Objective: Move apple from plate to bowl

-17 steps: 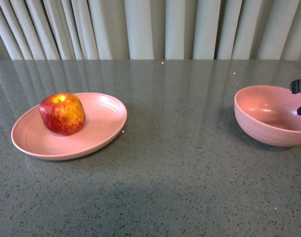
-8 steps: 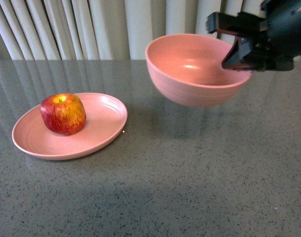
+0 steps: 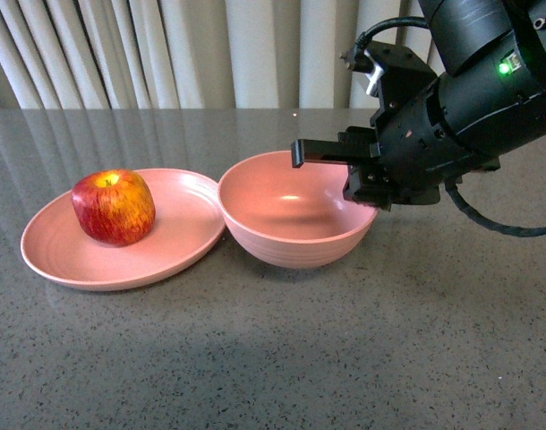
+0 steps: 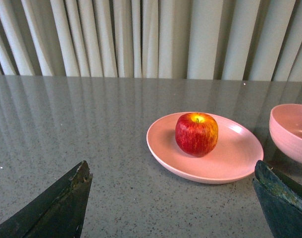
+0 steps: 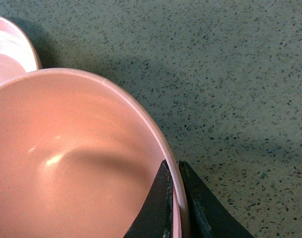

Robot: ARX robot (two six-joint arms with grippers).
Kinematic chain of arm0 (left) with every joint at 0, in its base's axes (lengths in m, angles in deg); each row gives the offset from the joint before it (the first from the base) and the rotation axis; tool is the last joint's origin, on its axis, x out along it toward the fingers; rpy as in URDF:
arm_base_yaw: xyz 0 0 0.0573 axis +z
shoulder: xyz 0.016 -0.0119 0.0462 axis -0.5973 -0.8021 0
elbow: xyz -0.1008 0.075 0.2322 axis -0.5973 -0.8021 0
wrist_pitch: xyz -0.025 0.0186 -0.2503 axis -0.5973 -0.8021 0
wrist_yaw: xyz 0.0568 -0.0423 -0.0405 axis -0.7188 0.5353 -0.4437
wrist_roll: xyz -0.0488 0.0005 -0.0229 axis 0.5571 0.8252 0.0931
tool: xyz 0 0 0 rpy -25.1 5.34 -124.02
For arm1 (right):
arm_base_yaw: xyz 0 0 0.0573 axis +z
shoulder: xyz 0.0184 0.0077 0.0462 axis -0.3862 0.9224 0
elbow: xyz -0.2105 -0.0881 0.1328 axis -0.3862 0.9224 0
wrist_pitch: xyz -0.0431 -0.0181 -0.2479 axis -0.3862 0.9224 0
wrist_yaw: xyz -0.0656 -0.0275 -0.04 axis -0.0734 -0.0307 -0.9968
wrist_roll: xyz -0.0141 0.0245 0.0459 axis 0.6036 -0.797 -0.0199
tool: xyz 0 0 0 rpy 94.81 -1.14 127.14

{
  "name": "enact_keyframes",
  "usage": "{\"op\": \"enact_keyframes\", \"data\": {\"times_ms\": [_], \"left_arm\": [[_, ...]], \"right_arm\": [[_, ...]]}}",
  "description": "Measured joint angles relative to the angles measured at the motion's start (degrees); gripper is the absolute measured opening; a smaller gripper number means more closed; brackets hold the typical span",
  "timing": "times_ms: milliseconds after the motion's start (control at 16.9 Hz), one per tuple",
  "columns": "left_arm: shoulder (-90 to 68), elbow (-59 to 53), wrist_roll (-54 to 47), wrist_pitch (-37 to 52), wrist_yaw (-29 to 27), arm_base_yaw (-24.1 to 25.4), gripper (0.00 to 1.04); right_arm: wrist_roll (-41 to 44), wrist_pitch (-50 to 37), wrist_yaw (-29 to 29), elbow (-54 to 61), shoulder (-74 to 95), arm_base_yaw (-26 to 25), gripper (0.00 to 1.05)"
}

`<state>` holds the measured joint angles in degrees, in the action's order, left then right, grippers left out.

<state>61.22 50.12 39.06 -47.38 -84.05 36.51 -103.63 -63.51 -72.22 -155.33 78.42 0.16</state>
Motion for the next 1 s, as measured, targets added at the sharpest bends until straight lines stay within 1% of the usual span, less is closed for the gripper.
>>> {"op": "enact_keyframes", "data": {"times_ms": [531,649,1003], "left_arm": [[0.0,0.0,-0.02,0.0,0.0,0.0,0.98],[0.0,0.0,0.0,0.0,0.0,0.0,0.98],[0.0,0.0,0.0,0.0,0.0,0.0,0.98]], "right_arm": [[-0.11,0.39,0.04,-0.24,1.99,0.31,0.03],[-0.15,0.5,0.02,-0.31,2.36,0.33,0.22],[-1.81,-0.46,0.83,-0.72,1.53,-0.48,0.86]]}}
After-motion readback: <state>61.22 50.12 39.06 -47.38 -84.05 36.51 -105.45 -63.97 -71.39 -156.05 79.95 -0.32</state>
